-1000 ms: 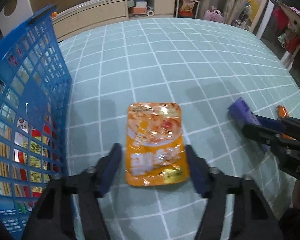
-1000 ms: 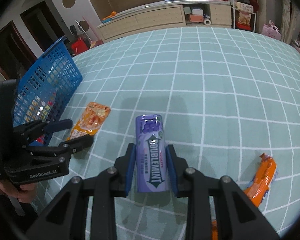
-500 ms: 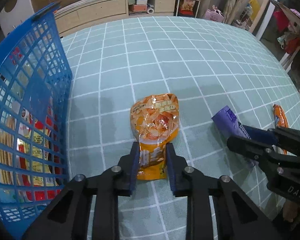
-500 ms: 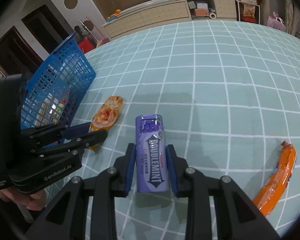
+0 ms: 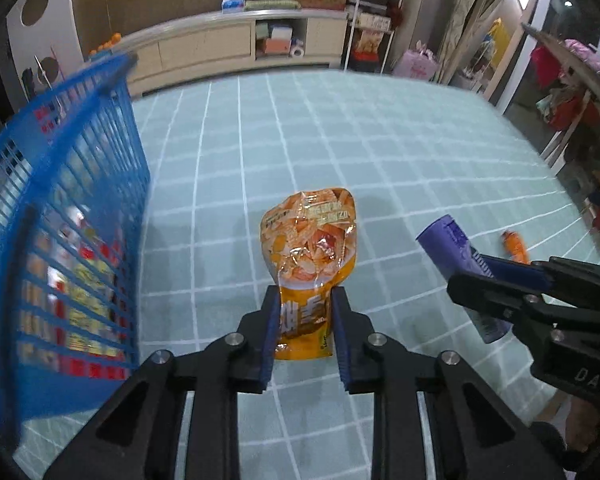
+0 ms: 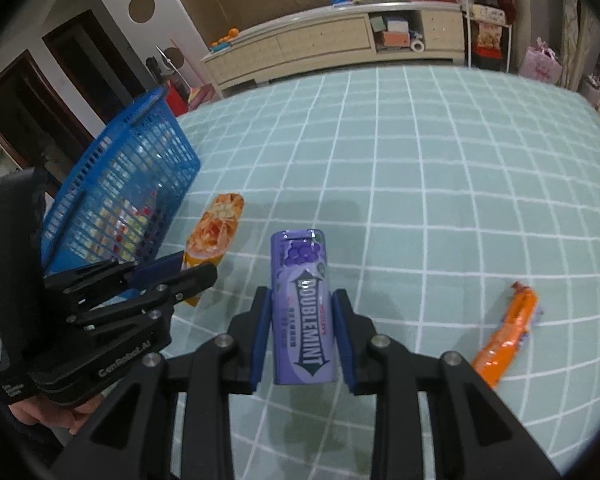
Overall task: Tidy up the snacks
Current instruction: 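Carry the snack bag and gum box over the blue basket with both grippers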
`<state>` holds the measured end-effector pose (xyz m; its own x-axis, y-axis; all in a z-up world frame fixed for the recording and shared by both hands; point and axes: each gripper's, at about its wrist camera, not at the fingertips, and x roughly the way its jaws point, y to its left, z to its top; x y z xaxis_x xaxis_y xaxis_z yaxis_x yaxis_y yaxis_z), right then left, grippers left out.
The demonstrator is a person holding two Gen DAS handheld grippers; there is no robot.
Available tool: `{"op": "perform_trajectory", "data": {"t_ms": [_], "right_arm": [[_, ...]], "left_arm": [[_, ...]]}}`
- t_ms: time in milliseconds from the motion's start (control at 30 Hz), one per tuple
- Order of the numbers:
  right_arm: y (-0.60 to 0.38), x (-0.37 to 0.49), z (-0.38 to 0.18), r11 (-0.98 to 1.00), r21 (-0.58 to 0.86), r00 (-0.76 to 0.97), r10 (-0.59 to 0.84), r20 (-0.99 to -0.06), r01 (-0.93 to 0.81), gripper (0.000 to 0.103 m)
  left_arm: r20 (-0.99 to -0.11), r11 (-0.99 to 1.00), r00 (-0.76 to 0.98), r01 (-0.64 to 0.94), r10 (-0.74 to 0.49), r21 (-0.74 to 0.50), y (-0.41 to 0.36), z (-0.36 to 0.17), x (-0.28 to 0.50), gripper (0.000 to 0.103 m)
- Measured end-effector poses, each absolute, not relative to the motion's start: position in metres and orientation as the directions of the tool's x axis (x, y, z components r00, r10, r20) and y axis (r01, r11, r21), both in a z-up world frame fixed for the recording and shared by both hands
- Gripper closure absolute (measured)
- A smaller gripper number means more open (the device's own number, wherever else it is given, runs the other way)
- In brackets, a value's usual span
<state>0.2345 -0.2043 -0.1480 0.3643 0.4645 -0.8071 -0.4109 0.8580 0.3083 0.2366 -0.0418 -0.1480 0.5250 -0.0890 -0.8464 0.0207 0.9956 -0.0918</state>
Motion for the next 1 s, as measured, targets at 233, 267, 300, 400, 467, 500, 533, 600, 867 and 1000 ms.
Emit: {"op": "perform_trajectory", "data": {"t_ms": [233,267,300,400,467,500,533,600,867,1000], "right_arm": [[-0.2,0.21,-0.097,0.853,0.278,0.418,0.47,-0.778,-0.441,0.068],[-0.199,0.206,-0.09,0.852,0.276,0.424,0.472,-0.773,-0.445,0.068],[-0.197,0.201,-0.083,0.85,0.273,0.432,0.475,-0.767,-0.45,0.068],[-0.189,0.189,-0.064,0.843,0.26,0.446,0.482,-0.754,-0.471,0.068],[-0.18,0.184,-0.053,0.836,0.257,0.453,0.491,-0.744,-0.484,0.068],[-0.178,0.181,-0.048,0.834,0.257,0.457,0.495,-0.739,-0.489,0.068],[-0.174,0.179,-0.042,0.831,0.257,0.462,0.501,-0.732,-0.494,0.068],[-0.165,0.174,-0.03,0.823,0.26,0.47,0.515,-0.717,-0.505,0.068],[-0.117,0.164,0.0,0.785,0.236,0.48,0.554,-0.68,-0.572,0.068],[-0.096,0.166,0.005,0.763,0.243,0.464,0.578,-0.672,-0.598,0.068]], "left_arm": [[-0.785,0.992,0.609,0.023,-0.11,-0.121,-0.026,-0.1,0.201,0.08],[-0.778,0.993,0.619,0.022,-0.106,-0.118,-0.024,-0.095,0.197,0.08],[-0.766,0.993,0.635,0.023,-0.101,-0.113,-0.02,-0.086,0.189,0.08],[-0.744,0.991,0.659,0.018,-0.109,-0.13,-0.011,-0.07,0.17,0.08],[-0.728,0.99,0.677,0.01,-0.112,-0.142,0.001,-0.058,0.158,0.08],[-0.718,0.989,0.687,0.004,-0.109,-0.147,0.008,-0.051,0.152,0.08],[-0.714,0.989,0.692,0.002,-0.11,-0.15,0.009,-0.046,0.153,0.08],[-0.699,0.988,0.707,-0.002,-0.107,-0.153,0.022,-0.034,0.143,0.08],[-0.664,0.99,0.746,-0.043,-0.056,-0.131,0.07,0.003,0.125,0.08],[-0.66,0.991,0.751,-0.075,-0.019,-0.114,0.096,0.011,0.118,0.08]]}}
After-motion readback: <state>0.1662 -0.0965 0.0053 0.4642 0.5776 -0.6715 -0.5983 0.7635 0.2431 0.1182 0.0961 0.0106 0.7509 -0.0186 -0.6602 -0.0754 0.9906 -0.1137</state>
